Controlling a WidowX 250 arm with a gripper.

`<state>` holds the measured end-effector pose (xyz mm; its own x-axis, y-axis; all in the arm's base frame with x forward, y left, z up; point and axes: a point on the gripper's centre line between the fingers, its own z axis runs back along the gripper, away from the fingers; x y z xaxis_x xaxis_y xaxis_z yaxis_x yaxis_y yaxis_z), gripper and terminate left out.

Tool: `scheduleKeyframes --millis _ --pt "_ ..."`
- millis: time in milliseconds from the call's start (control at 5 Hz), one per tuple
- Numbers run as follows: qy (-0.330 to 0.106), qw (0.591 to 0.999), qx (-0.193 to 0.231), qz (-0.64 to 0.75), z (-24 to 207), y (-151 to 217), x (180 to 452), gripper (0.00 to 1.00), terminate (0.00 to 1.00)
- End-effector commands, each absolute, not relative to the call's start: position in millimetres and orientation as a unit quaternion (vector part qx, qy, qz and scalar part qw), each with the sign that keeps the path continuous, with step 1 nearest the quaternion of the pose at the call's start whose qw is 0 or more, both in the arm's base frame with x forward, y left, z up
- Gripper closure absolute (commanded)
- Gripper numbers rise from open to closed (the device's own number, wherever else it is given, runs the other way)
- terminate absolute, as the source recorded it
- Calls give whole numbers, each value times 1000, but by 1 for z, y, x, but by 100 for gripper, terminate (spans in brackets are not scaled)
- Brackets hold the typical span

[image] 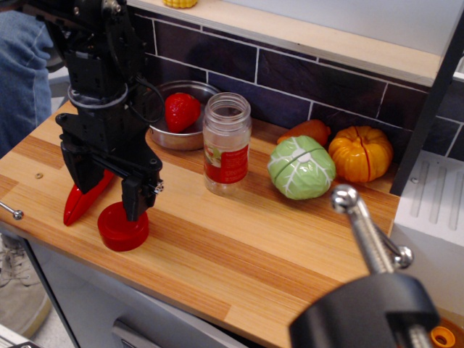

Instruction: Put cap on container

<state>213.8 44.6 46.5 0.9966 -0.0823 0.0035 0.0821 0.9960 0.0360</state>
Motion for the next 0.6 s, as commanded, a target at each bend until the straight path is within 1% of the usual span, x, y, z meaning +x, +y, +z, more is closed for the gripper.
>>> scheduleKeyframes --millis 0,200,400 --pt "-2 999 18 -41 46 45 214 0 0" --pt "-7 999 25 -32 30 42 215 0 0" --pt "-7 999 23 -32 22 43 215 0 0"
